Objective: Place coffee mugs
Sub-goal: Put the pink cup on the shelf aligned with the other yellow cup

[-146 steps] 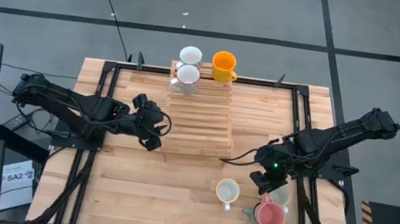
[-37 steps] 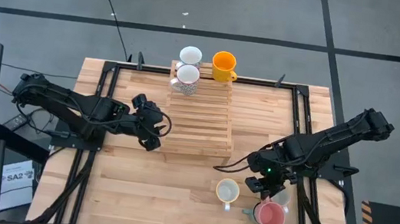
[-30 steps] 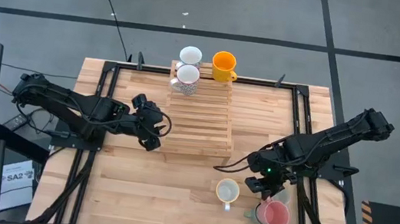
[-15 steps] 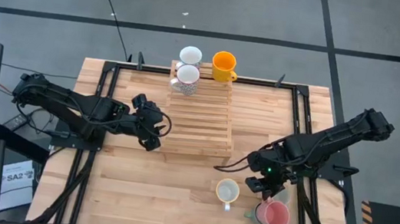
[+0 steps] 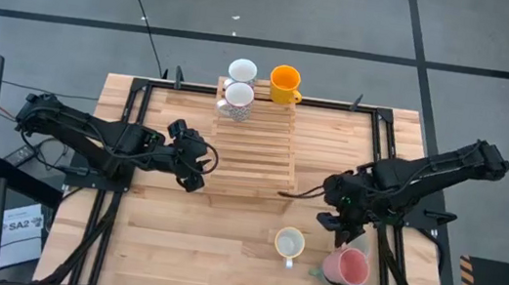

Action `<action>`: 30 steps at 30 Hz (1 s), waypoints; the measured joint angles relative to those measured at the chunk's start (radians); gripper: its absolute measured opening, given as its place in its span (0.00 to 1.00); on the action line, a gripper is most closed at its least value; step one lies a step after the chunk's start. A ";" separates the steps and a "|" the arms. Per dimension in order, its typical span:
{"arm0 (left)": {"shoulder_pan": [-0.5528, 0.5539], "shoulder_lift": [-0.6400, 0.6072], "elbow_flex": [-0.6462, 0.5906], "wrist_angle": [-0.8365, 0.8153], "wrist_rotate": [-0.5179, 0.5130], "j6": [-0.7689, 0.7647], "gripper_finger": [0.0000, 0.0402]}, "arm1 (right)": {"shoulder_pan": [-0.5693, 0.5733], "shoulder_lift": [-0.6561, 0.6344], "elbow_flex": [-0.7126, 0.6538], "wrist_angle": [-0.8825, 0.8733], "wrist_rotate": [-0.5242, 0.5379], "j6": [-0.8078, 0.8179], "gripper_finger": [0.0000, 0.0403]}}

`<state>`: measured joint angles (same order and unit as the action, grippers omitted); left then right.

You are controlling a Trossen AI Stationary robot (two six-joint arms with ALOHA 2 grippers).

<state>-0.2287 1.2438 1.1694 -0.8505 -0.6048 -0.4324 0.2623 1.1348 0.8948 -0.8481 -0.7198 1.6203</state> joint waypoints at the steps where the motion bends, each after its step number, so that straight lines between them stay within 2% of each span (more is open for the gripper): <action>1: 0.000 0.000 0.000 0.000 0.000 0.000 0.46 | -0.009 -0.012 0.000 0.000 -0.011 0.001 0.15; 7: 0.000 0.000 0.000 0.000 0.000 -0.001 0.46 | -0.082 -0.086 0.000 -0.001 -0.086 0.003 0.16; 14: 0.000 0.000 0.000 0.000 0.000 -0.001 0.46 | -0.225 -0.150 0.000 -0.017 -0.032 -0.046 0.16; 20: 0.000 0.000 0.000 0.000 0.000 0.000 0.46 | -0.391 -0.166 0.000 -0.098 0.014 -0.134 0.15; 30: 0.000 0.000 0.000 0.000 0.033 0.000 0.46 | -0.700 -0.167 0.000 -0.205 -0.019 -0.184 0.16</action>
<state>-0.2288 1.2438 1.1694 -0.8509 -0.5722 -0.4324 -0.4373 0.9680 0.8951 -1.0532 -0.7386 1.4364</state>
